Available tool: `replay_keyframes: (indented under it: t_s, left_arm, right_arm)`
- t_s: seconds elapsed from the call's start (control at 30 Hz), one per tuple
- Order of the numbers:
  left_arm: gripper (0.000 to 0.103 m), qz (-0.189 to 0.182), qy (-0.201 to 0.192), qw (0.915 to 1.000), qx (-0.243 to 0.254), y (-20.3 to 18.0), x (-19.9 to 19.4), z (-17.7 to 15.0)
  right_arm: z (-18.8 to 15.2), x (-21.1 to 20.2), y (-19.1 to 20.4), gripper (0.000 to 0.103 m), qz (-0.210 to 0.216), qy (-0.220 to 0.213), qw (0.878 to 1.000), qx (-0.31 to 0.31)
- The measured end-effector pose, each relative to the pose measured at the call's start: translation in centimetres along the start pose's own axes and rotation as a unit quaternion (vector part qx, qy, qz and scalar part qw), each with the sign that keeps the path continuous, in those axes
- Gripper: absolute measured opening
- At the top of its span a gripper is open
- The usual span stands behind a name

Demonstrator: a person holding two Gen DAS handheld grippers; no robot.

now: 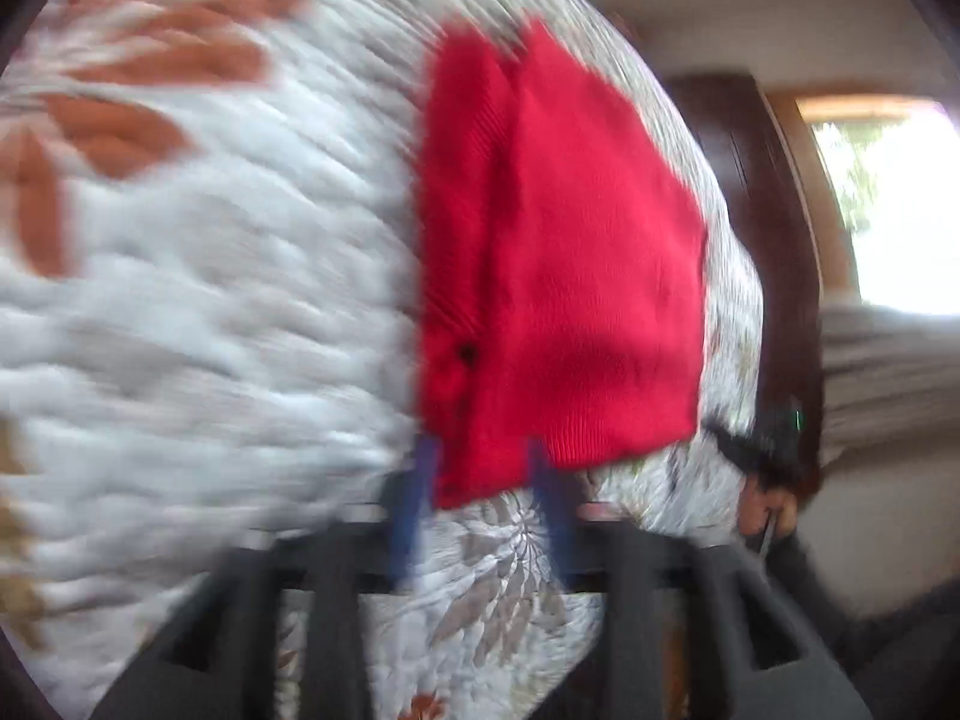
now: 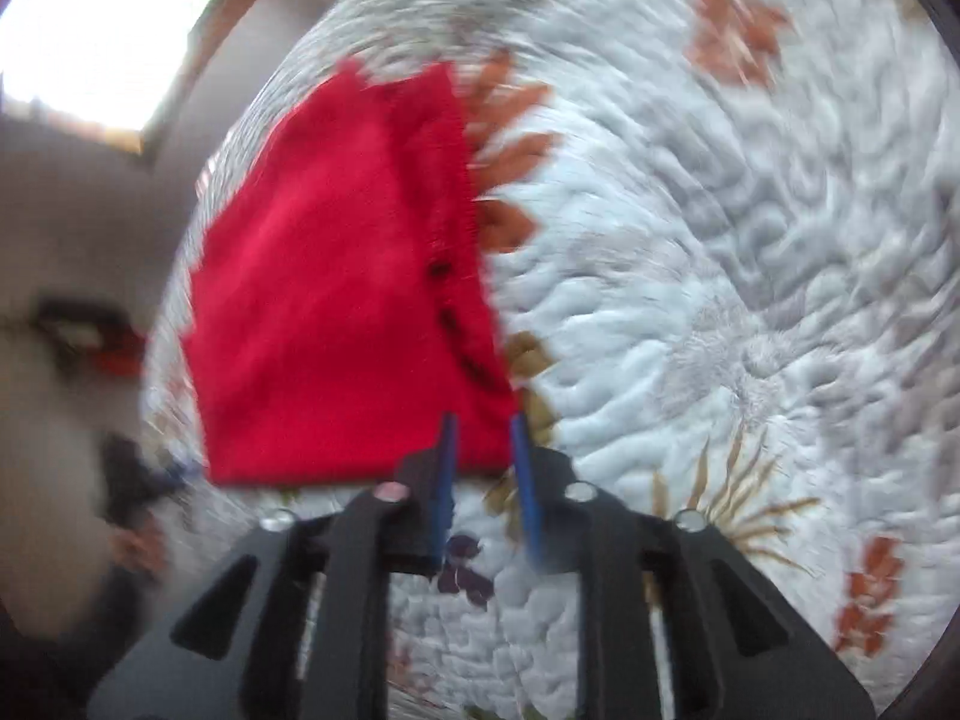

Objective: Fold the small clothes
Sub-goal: 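Grasp the sweater's side edge with the right tool while the left tool grasps its corner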

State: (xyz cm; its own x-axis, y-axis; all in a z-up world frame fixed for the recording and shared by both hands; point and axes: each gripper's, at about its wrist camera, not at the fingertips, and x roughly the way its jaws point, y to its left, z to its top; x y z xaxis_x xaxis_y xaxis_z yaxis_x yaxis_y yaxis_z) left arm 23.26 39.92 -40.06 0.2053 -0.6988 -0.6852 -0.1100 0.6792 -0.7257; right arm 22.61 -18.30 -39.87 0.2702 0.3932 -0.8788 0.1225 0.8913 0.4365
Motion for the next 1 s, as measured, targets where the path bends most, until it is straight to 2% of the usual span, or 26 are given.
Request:
replay_keyframes:
  t_s: [0.03, 0.07, 0.1, 0.13, 0.17, 0.27, 0.3, 0.33, 0.43, 0.47, 0.57, 0.67, 0.77, 0.83, 1.0]
  left_arm:
    - [0.062, -0.015, -0.006, 0.9999, -0.005, 0.4, -1.4, 1.3]
    - [0.065, -0.018, -0.007, 0.9998, -0.007, 0.7, -2.0, 2.1]
    - [0.071, -0.020, -0.005, 0.9998, -0.008, 0.9, -2.4, 3.2]
    - [0.074, -0.027, 0.001, 0.9996, -0.010, 1.1, -2.6, 4.8]
    - [0.075, -0.034, 0.005, 0.9993, -0.012, 1.3, -2.5, 5.6]
    - [0.078, -0.063, 0.030, 0.9972, -0.028, 1.7, -0.9, 8.9]
    - [0.078, -0.072, 0.037, 0.9962, -0.031, 1.5, 0.1, 9.7]
    - [0.079, -0.079, 0.046, 0.9953, -0.032, 1.7, 1.1, 10.9]
    - [0.079, -0.082, 0.057, 0.9945, -0.032, 2.2, 3.5, 12.8]
    - [0.079, -0.090, 0.060, 0.9937, -0.032, 2.3, 4.2, 13.5]
    - [0.079, -0.117, 0.066, 0.9904, -0.034, 2.7, 5.5, 15.1]
    - [0.079, -0.157, 0.065, 0.9847, -0.038, 2.8, 6.5, 16.2]
    - [0.079, -0.180, 0.068, 0.9806, -0.038, 2.8, 7.3, 16.9]
    - [0.079, -0.190, 0.074, 0.9785, -0.030, 2.5, 8.1, 17.3]
    - [0.082, -0.188, 0.082, 0.9787, -0.014, 0.8, 8.9, 17.5]
  right_arm:
    - [-1.1, -0.4, 4.6, 0.061, -0.053, -0.009, 0.996, -0.068]
    - [-2.0, -0.4, 7.5, 0.066, -0.078, -0.014, 0.991, -0.111]
    - [-3.3, 0.0, 11.2, 0.067, -0.098, -0.022, 0.981, -0.165]
    - [-5.0, 0.8, 15.3, 0.067, -0.122, -0.027, 0.966, -0.227]
    - [-6.5, 1.7, 18.7, 0.067, -0.138, -0.033, 0.952, -0.270]
    - [-10.0, 5.1, 26.6, 0.067, -0.141, -0.034, 0.928, -0.342]
    - [-10.5, 5.8, 27.8, 0.068, -0.138, -0.032, 0.924, -0.355]
    - [-11.8, 7.3, 30.2, 0.068, -0.146, -0.033, 0.911, -0.385]
    - [-14.2, 10.9, 33.8, 0.068, -0.157, -0.034, 0.880, -0.447]
    - [-14.6, 11.9, 34.7, 0.068, -0.160, -0.033, 0.874, -0.458]
    - [-15.2, 14.9, 36.4, 0.066, -0.161, -0.030, 0.865, -0.475]
    - [-15.0, 17.4, 37.3, 0.066, -0.158, -0.025, 0.863, -0.479]
    - [-14.6, 18.8, 38.0, 0.066, -0.153, -0.027, 0.861, -0.483]
    - [-14.4, 19.7, 38.1, 0.065, -0.153, -0.035, 0.859, -0.487]
    - [-13.7, 21.6, 38.7, 0.065, -0.150, -0.051, 0.853, -0.497]
